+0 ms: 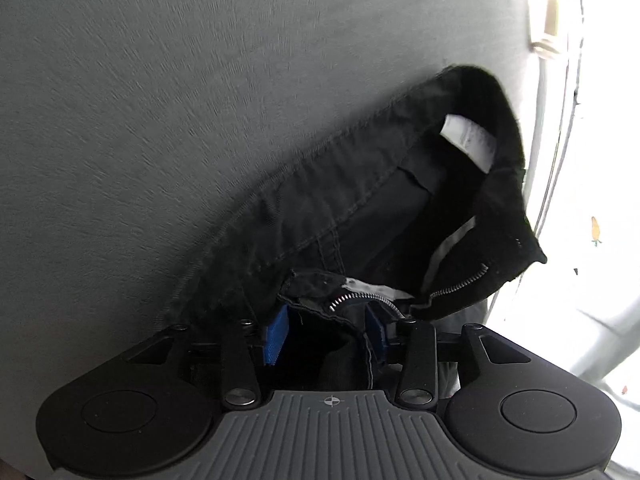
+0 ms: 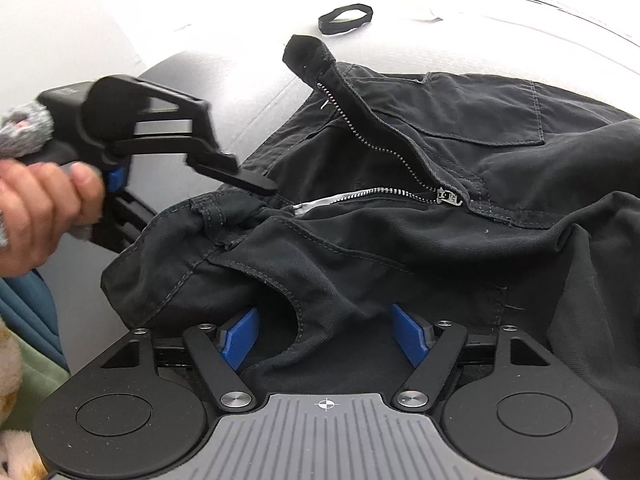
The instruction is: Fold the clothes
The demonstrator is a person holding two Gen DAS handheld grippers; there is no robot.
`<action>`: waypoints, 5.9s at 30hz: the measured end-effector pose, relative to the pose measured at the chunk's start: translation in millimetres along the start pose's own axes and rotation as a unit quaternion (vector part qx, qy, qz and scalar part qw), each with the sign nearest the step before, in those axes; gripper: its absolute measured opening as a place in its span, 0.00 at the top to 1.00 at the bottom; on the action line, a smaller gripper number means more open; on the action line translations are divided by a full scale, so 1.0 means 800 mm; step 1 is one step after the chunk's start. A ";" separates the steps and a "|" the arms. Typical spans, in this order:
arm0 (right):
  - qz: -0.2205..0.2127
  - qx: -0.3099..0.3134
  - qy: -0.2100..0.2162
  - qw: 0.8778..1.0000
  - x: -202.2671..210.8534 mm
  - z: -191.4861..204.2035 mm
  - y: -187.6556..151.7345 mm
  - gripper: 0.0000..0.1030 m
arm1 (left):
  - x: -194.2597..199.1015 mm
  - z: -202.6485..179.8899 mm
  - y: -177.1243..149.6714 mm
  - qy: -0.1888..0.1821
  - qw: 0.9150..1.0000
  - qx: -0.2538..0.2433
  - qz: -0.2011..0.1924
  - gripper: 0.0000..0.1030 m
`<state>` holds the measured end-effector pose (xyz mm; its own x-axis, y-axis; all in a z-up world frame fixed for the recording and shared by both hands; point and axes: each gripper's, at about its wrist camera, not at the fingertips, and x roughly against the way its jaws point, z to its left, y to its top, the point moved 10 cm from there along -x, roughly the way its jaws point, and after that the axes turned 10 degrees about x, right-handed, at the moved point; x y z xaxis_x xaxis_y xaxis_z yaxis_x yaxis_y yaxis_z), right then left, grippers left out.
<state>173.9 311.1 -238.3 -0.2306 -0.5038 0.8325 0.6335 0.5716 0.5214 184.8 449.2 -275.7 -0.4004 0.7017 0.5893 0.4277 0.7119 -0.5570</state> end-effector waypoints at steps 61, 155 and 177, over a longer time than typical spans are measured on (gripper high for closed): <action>-0.092 0.211 -0.184 0.956 -0.074 -0.012 0.119 0.79 | 0.033 -0.075 0.041 0.081 0.955 -0.246 -0.146 0.90; -0.130 -0.346 -0.192 0.909 0.375 -0.615 -0.467 0.22 | -0.188 -0.016 -0.290 0.184 0.897 -0.320 -0.242 0.71; -0.206 -0.337 -0.407 0.824 0.536 -0.574 -0.460 0.91 | -0.194 -0.027 -0.288 0.215 0.885 -0.330 -0.249 0.69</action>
<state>180.9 -412.3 -159.3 -0.7731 0.1934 0.6041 0.5808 -0.1670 0.7967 166.0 175.3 -226.5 -0.3869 0.1290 0.9130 0.7221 0.6581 0.2130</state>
